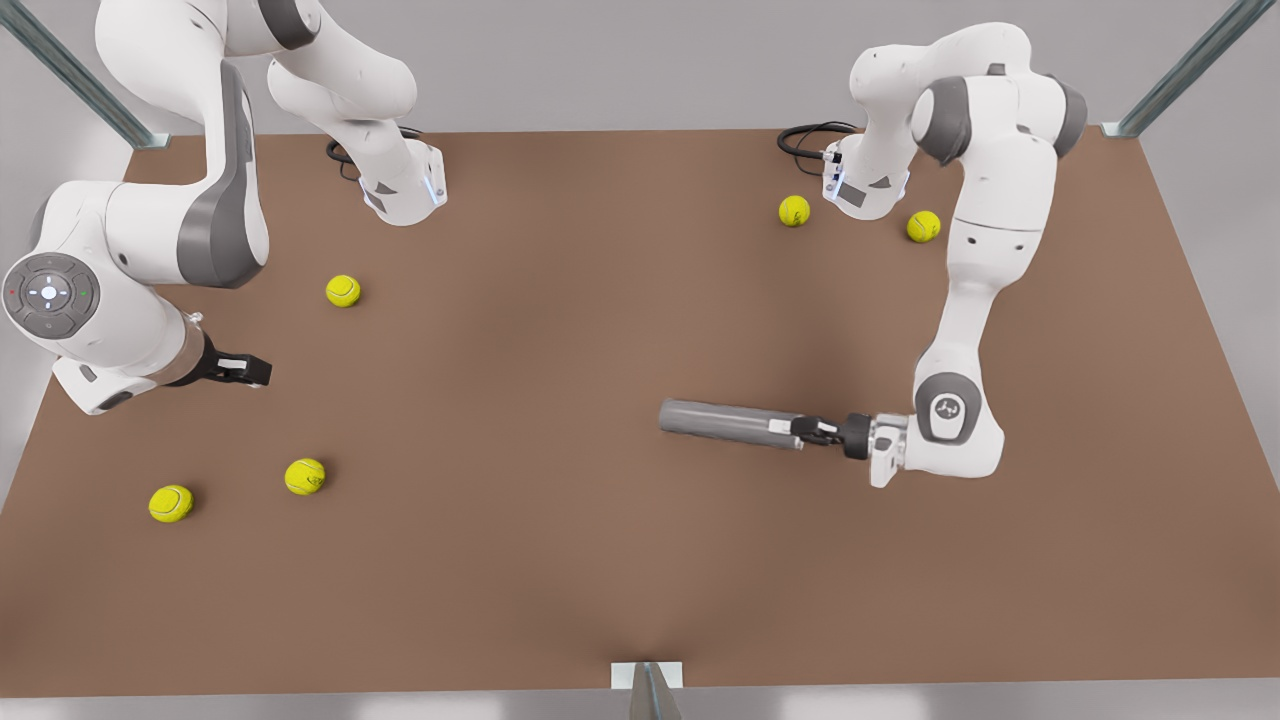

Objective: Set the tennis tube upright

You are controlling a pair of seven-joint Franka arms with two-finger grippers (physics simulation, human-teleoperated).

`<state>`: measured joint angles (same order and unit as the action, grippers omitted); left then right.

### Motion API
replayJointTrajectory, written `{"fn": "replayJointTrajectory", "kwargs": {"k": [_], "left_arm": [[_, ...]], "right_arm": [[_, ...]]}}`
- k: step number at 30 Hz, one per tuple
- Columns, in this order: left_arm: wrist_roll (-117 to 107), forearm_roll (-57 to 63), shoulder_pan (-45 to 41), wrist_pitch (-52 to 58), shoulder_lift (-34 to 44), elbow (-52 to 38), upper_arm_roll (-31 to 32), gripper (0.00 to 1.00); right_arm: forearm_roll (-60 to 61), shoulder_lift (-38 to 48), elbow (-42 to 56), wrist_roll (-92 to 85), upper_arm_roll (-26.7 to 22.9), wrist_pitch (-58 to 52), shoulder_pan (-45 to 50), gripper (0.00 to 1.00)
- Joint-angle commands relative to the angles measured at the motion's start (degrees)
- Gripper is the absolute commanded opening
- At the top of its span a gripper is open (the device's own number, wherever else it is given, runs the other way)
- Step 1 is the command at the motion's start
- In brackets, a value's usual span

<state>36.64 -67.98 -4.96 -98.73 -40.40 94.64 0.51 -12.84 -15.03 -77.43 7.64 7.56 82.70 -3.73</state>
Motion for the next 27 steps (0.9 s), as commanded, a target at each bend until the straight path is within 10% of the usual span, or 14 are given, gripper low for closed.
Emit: {"fn": "replayJointTrajectory", "kwargs": {"k": [1, 27], "left_arm": [[0.01, 1.88, 0.03, 0.03, 0.06, -0.07, -0.07, 0.21], [-13.35, 43.63, 1.18, 2.14, 18.25, -4.99, -7.46, 0.21]], "right_arm": [[0.01, 0.01, 0.00, 0.00, 0.00, 0.00, 0.04, 1.00], [0.10, 0.01, 0.09, -0.61, 0.09, 0.00, 0.13, 1.00]]}}
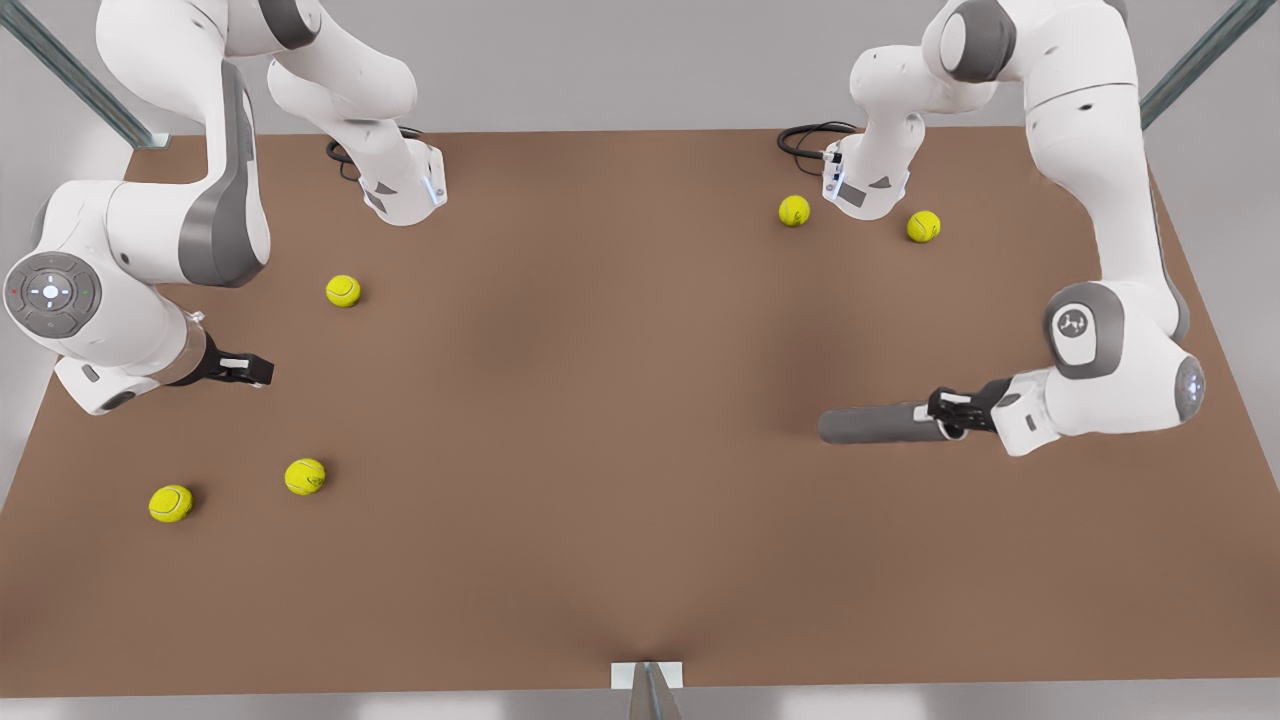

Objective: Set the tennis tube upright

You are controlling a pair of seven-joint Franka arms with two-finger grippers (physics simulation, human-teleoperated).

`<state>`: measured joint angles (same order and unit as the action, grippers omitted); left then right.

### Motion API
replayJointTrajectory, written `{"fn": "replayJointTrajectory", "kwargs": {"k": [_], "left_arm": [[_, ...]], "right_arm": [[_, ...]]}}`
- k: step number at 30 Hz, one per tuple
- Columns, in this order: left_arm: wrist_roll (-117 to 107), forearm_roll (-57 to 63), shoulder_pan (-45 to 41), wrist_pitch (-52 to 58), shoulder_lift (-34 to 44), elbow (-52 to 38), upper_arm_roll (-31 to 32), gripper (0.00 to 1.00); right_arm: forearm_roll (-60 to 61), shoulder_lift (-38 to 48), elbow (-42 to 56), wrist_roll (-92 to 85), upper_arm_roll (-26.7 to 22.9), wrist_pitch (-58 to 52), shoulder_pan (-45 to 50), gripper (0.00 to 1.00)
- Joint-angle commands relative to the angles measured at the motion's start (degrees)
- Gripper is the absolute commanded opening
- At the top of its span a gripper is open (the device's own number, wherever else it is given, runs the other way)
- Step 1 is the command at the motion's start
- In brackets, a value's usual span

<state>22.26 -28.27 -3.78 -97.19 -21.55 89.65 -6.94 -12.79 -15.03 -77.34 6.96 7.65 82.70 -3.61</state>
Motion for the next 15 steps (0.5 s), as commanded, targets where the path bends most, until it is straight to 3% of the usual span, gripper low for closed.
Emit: {"fn": "replayJointTrajectory", "kwargs": {"k": [1, 15], "left_arm": [[-0.20, 5.60, 0.00, -0.19, 0.20, 0.00, 0.00, 0.21], [-12.68, 24.31, -1.67, -7.05, 1.34, -0.09, -0.26, 0.21]], "right_arm": [[-0.04, 0.00, 0.00, -0.10, 0.00, 0.00, 0.00, 1.00], [-0.04, 0.00, -0.09, 0.16, 0.00, 0.00, 0.09, 1.00]]}}
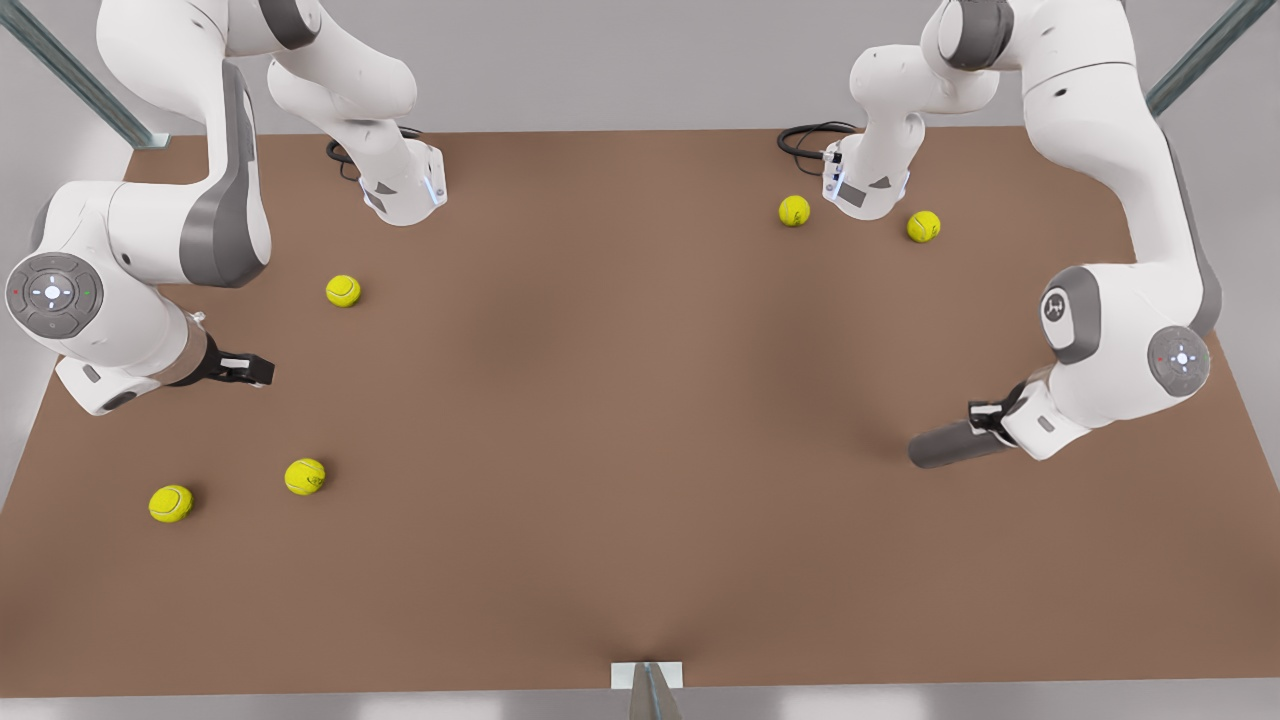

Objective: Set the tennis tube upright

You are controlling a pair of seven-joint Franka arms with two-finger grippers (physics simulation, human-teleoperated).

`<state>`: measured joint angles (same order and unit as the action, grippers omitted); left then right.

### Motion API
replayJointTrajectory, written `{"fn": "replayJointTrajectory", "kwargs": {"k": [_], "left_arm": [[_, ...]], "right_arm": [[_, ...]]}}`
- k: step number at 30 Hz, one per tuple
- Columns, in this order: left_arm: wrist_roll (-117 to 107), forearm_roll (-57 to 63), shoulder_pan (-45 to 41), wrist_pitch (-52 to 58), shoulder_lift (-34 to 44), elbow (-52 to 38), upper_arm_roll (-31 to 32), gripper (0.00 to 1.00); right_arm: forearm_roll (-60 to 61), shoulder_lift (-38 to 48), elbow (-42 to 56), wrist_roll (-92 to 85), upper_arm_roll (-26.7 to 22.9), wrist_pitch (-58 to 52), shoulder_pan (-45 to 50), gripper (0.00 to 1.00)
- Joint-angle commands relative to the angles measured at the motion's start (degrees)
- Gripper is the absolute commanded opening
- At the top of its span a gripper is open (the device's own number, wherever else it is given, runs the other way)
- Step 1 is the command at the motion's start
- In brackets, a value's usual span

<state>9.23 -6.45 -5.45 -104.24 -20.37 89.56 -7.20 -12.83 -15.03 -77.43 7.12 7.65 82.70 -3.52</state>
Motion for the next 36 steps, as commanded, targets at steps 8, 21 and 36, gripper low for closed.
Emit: {"fn": "replayJointTrajectory", "kwargs": {"k": [8, 21, 36], "left_arm": [[-0.17, 3.11, 0.00, -0.79, -2.48, 0.00, 0.09, 0.21], [-0.09, 3.03, 0.00, -0.79, -3.89, 0.00, 0.09, 1.00], [-0.09, 3.11, -0.09, 0.79, -2.92, -0.18, 0.09, 1.00]], "right_arm": [[0.00, 0.00, 0.00, 0.00, 0.00, 0.00, 0.00, 1.00], [0.00, 0.00, 0.00, 0.09, 0.00, 0.00, 0.44, 1.00], [-0.09, 0.00, 0.00, 0.09, 0.00, 0.00, 0.35, 1.00]]}}
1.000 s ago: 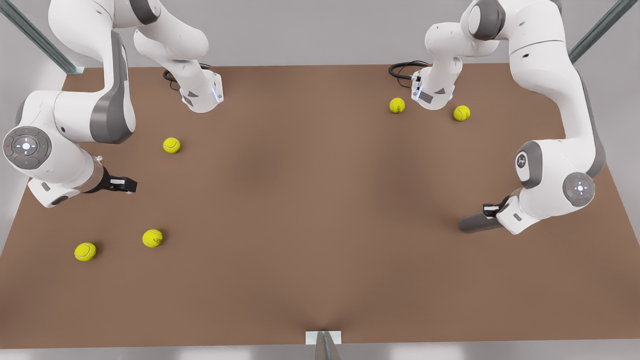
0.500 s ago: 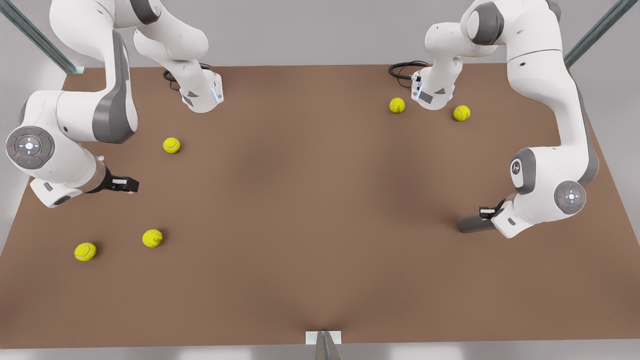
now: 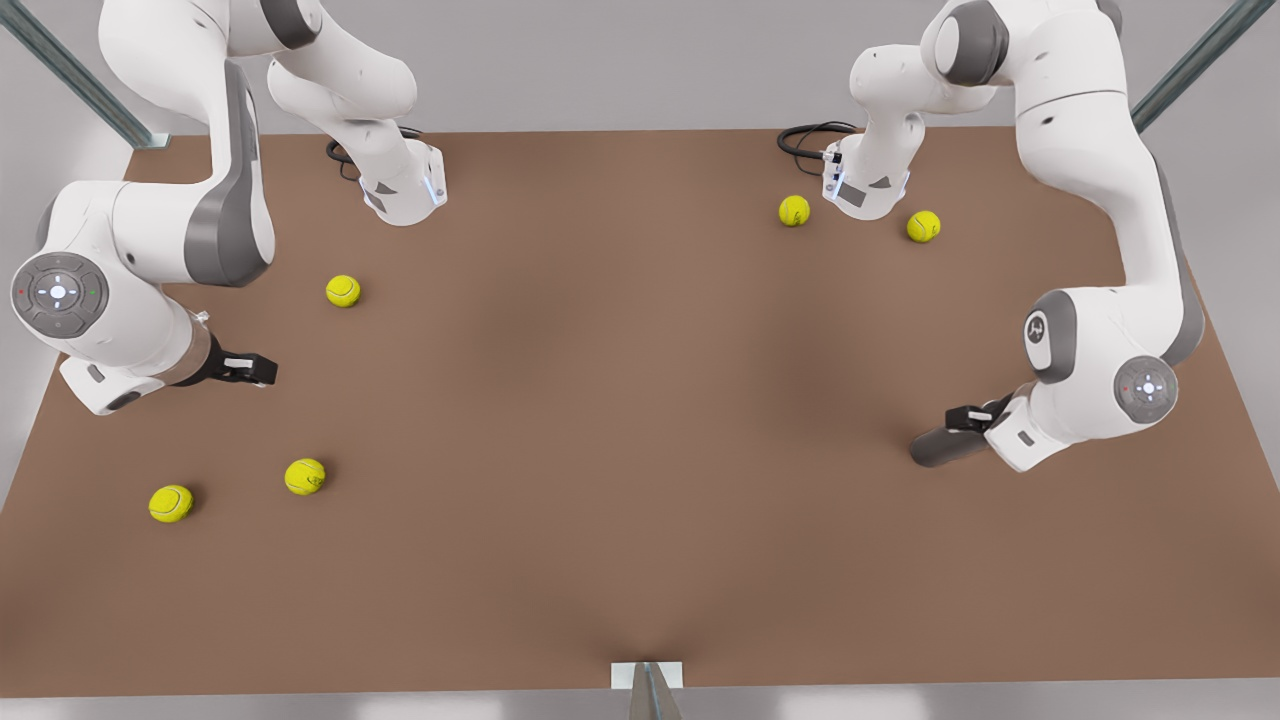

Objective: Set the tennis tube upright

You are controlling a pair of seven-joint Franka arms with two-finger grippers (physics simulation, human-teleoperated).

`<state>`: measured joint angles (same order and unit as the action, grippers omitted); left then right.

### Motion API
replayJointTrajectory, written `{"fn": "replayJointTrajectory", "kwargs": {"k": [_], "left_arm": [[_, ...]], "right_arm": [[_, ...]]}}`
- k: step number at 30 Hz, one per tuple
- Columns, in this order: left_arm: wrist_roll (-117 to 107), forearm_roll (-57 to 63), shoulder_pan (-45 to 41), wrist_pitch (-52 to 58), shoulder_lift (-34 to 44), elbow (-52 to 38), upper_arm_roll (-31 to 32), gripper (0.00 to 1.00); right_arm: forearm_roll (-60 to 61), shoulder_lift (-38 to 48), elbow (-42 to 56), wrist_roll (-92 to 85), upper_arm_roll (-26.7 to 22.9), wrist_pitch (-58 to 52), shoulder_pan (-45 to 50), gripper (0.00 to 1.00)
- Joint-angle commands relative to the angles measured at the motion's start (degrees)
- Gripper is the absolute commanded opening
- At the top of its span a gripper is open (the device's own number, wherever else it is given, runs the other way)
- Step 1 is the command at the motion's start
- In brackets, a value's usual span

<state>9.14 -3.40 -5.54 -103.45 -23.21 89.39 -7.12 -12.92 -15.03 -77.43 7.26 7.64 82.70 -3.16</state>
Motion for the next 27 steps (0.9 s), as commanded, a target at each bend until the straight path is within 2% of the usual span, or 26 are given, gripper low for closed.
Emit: {"fn": "replayJointTrajectory", "kwargs": {"k": [1, 17, 21, 23, 25, 27], "left_arm": [[0.00, 0.06, 0.00, 0.00, 0.01, 0.00, 0.00, 1.00], [0.00, 2.08, 0.00, 1.41, 2.03, -2.29, 0.09, 1.00], [-1.75, 1.99, 0.18, 4.57, 1.86, -7.73, 0.44, 1.00], [-6.41, 1.99, 2.20, 10.01, 1.94, -11.25, 3.95, 1.00], [-6.77, 2.52, 3.08, 13.10, 4.75, -12.57, 4.22, 1.00], [-6.68, 2.70, 3.08, 13.01, 8.80, -9.94, 4.22, 1.00]], "right_arm": [[0.00, 0.00, 0.00, -0.05, 0.00, 0.00, -0.01, 1.00], [-0.18, -0.08, 0.09, 0.04, 0.00, 0.18, -0.54, 1.00], [-0.27, -0.08, 0.09, 0.04, -0.09, 0.44, -0.18, 1.00], [0.35, -0.08, 2.64, -0.49, 0.00, 3.69, 0.34, 1.00], [0.52, -0.08, 2.90, -5.49, 0.09, 5.10, 0.78, 1.00], [2.02, 0.00, 3.87, -6.73, 0.00, 5.63, 0.61, 1.00]]}}
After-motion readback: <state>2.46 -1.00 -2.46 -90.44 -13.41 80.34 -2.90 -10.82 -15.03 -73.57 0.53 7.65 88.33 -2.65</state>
